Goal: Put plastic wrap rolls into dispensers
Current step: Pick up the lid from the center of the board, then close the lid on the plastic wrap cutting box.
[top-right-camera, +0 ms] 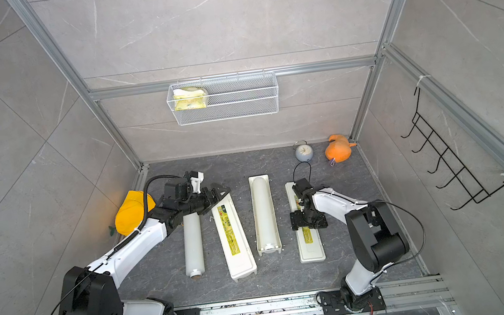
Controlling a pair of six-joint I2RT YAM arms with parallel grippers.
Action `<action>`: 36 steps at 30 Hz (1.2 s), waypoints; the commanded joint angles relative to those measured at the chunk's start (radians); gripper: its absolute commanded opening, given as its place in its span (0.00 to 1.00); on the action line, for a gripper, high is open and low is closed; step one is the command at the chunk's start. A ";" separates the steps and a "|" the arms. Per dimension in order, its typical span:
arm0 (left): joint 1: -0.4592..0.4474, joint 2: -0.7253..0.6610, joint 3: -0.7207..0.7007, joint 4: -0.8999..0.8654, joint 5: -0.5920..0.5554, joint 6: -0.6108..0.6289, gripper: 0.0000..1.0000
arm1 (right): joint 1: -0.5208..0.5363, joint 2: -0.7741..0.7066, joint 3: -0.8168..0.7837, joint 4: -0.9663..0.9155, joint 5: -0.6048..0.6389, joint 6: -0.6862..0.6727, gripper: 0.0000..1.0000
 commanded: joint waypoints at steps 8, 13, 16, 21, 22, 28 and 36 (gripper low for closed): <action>-0.004 -0.051 0.013 0.013 0.005 0.041 0.98 | 0.126 -0.041 0.302 -0.096 -0.070 0.113 0.88; -0.004 -0.076 0.005 0.006 0.005 0.057 0.98 | 0.229 0.062 0.444 -0.147 -0.038 0.158 0.88; -0.003 -0.097 -0.001 0.001 0.002 0.060 0.99 | 0.281 0.118 0.491 -0.176 0.015 0.202 0.89; -0.003 -0.119 -0.022 -0.003 -0.002 0.057 0.98 | 0.337 0.189 0.529 -0.185 0.050 0.274 0.89; -0.003 -0.126 -0.029 -0.008 -0.007 0.062 0.98 | 0.342 0.200 0.534 -0.190 0.066 0.286 0.89; 0.005 -0.164 -0.053 -0.035 -0.004 0.086 0.98 | 0.354 0.259 0.578 -0.200 0.056 0.316 0.90; 0.023 -0.195 -0.096 -0.019 0.015 0.081 0.98 | 0.370 0.315 0.576 -0.206 0.075 0.340 0.90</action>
